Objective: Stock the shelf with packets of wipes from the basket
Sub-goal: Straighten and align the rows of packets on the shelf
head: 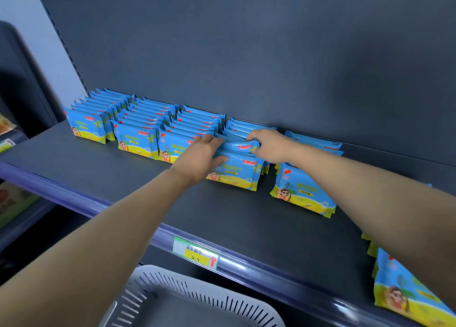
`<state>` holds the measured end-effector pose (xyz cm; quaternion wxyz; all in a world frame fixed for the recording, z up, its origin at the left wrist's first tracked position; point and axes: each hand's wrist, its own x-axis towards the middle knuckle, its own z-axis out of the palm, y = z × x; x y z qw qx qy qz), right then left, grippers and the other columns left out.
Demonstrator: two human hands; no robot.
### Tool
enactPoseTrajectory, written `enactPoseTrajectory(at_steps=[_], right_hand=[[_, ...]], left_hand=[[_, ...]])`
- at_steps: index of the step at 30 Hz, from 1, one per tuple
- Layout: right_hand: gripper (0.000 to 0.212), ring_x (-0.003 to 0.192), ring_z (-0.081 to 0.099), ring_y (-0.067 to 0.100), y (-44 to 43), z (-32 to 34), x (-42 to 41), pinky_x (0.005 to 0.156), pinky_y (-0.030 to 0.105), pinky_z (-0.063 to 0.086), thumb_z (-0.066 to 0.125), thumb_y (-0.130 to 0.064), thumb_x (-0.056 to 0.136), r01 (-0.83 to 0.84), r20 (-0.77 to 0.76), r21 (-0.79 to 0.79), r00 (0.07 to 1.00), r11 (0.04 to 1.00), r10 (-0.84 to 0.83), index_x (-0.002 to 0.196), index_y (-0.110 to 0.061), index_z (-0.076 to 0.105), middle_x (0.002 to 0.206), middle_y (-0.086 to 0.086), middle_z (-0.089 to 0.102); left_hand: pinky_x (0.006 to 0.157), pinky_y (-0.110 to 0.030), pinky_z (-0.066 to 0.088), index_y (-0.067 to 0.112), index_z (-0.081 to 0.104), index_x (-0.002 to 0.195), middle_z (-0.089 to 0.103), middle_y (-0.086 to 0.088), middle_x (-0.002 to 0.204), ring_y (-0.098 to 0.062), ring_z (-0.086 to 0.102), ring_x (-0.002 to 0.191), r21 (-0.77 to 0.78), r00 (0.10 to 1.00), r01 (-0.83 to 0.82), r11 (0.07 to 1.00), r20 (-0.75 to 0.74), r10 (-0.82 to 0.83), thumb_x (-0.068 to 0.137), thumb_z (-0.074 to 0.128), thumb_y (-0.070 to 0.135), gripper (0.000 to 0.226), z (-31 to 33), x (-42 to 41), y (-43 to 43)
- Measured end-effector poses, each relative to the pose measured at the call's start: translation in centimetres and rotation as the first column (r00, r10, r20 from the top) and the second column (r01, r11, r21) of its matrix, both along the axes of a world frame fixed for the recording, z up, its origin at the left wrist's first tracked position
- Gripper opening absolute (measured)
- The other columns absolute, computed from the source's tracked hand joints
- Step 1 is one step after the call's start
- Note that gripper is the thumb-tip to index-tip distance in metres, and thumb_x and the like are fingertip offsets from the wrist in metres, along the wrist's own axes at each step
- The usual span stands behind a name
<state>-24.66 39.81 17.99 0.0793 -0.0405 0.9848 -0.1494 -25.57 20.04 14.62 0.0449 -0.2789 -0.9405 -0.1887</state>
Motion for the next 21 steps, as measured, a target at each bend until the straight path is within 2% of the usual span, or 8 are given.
enactPoseTrajectory(at_steps=[2,5,8,11,13,15,17,21], right_hand=[[0.045,0.100,0.052,0.021,0.1,0.5,-0.4,0.075,0.024,0.041,0.056,-0.009,0.089,0.042,-0.041,0.004,0.998,0.999,-0.042,0.133,-0.013,0.048,0.124,0.009,0.053],[0.035,0.111,0.053,0.030,-0.4,0.3,-0.5,0.089,0.035,0.049,0.057,-0.001,0.085,0.121,-0.146,0.130,0.984,0.984,-0.102,0.120,-0.005,0.056,0.125,0.013,0.054],[0.037,0.113,0.044,0.031,-0.3,0.1,-0.1,0.080,0.032,0.044,0.054,0.003,0.082,0.154,-0.190,0.216,0.975,0.964,-0.114,0.117,-0.006,0.055,0.122,0.015,0.048],[0.050,0.119,0.039,0.030,0.1,0.1,0.1,0.085,0.032,0.039,0.053,0.002,0.083,0.093,-0.150,0.121,0.986,0.988,-0.075,0.129,-0.017,0.051,0.126,0.012,0.044],[0.046,0.119,0.039,0.026,0.1,-0.2,0.4,0.087,0.028,0.036,0.055,-0.002,0.085,0.018,-0.151,0.045,0.988,0.999,-0.011,0.127,-0.022,0.054,0.125,0.009,0.045],[0.035,0.114,0.046,0.025,0.4,-0.3,0.7,0.088,0.029,0.043,0.053,-0.001,0.087,0.007,-0.186,0.091,0.982,0.996,0.010,0.116,-0.018,0.062,0.121,0.008,0.051],[0.032,0.108,0.051,0.026,0.7,-0.1,1.0,0.086,0.035,0.049,0.050,0.005,0.084,0.054,-0.216,0.123,0.976,0.991,-0.027,0.106,-0.012,0.066,0.116,0.010,0.055],[0.038,0.113,0.051,0.030,1.1,0.6,1.5,0.091,0.039,0.048,0.050,0.005,0.080,0.115,-0.201,0.083,0.975,0.990,-0.096,0.116,-0.007,0.059,0.122,0.011,0.055]], left_hand=[[0.104,-0.036,0.031,0.012,0.037,0.139,0.041,-0.009,0.137,-0.027,0.032,0.126,-0.060,0.999,-0.013,0.998,-0.043,0.010,0.094,0.049,0.033,0.051,0.1,-0.4,0.4],[0.107,-0.035,0.028,0.012,0.030,0.143,0.034,-0.011,0.141,-0.029,0.025,0.129,-0.166,0.992,-0.016,0.986,-0.128,-0.006,0.094,0.049,0.033,0.057,-0.3,-0.3,0.8],[0.106,-0.037,0.033,0.017,0.020,0.146,0.026,-0.010,0.141,-0.030,0.023,0.127,-0.238,0.993,-0.031,0.971,-0.114,0.004,0.082,0.062,0.047,0.082,-0.8,0.3,0.6],[0.107,-0.036,0.034,0.015,0.007,0.148,0.019,-0.014,0.144,-0.030,0.020,0.129,-0.338,0.991,-0.067,0.939,-0.135,0.022,0.081,0.064,0.046,0.094,-1.3,0.6,0.8],[0.110,-0.034,0.029,0.011,0.006,0.148,0.018,-0.015,0.144,-0.031,0.019,0.131,-0.331,0.991,-0.078,0.940,-0.130,0.036,0.083,0.063,0.042,0.092,-1.4,0.5,1.3],[0.111,-0.034,0.026,0.009,0.010,0.148,0.019,-0.015,0.144,-0.032,0.017,0.132,-0.299,0.994,-0.060,0.952,-0.106,0.030,0.083,0.064,0.040,0.089,-1.3,0.4,1.6],[0.112,-0.034,0.025,0.008,0.010,0.147,0.019,-0.015,0.145,-0.032,0.017,0.133,-0.302,0.993,-0.060,0.951,-0.112,0.027,0.083,0.064,0.042,0.090,-1.4,0.4,1.7],[0.107,-0.037,0.027,0.007,0.002,0.147,0.021,-0.014,0.143,-0.031,0.022,0.130,-0.438,0.978,-0.166,0.884,-0.187,0.091,0.073,0.064,0.059,0.110,-1.6,0.7,2.0]])
